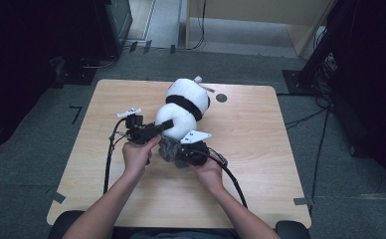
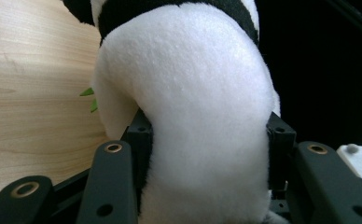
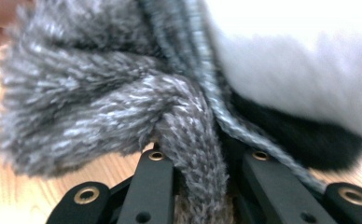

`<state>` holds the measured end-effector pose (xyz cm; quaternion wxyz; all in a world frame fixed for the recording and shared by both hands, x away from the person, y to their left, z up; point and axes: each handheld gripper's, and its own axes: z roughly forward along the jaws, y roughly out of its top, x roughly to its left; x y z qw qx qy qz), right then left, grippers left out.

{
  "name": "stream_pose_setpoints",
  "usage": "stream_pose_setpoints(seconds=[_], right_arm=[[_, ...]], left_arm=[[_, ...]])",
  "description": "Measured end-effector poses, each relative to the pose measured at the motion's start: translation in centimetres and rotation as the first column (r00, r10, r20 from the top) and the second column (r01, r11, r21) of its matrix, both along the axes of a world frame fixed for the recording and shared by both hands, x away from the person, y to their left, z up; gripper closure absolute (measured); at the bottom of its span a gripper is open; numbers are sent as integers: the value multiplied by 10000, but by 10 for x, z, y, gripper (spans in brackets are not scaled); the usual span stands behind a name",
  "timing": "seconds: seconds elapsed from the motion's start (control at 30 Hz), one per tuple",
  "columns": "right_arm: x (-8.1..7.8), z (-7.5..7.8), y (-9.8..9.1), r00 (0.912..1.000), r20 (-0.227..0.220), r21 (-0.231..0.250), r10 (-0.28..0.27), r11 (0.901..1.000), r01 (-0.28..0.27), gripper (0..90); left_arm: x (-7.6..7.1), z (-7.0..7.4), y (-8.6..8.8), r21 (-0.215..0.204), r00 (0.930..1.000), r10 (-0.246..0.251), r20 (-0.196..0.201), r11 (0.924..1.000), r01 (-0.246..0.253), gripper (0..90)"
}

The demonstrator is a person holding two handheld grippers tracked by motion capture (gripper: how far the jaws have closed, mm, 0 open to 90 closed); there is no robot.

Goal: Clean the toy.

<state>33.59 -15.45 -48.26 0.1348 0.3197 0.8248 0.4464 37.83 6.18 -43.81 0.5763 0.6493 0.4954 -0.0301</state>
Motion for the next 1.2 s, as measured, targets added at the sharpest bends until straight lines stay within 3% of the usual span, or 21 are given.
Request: stream_pose_setpoints(seconds=[0.13,0.3,0.47,0.87,1.2], right_arm=[[4,0,-6,9995,-232,-132,-196,9997,192,805],[6,-2,-10,9985,-110,-573,-540,9969,533,806],[17,-4,-25,9915,-774,-250,-1045,9944,1029,807],[26,8,-58,9764,-702,-203,-2043,9789,2033,806],[35,23,-89,9631,-1161,144,-2427,9692,2460,802]], left_arm=[[1,-1,1,49,10000,-34,15,10000,34,516],[0,2,3,90,9999,-89,90,9999,88,517],[0,2,4,266,9998,-106,195,9996,101,517],[5,5,16,564,9992,-175,364,9983,155,512],[5,7,23,965,9980,43,626,9953,-103,506]])
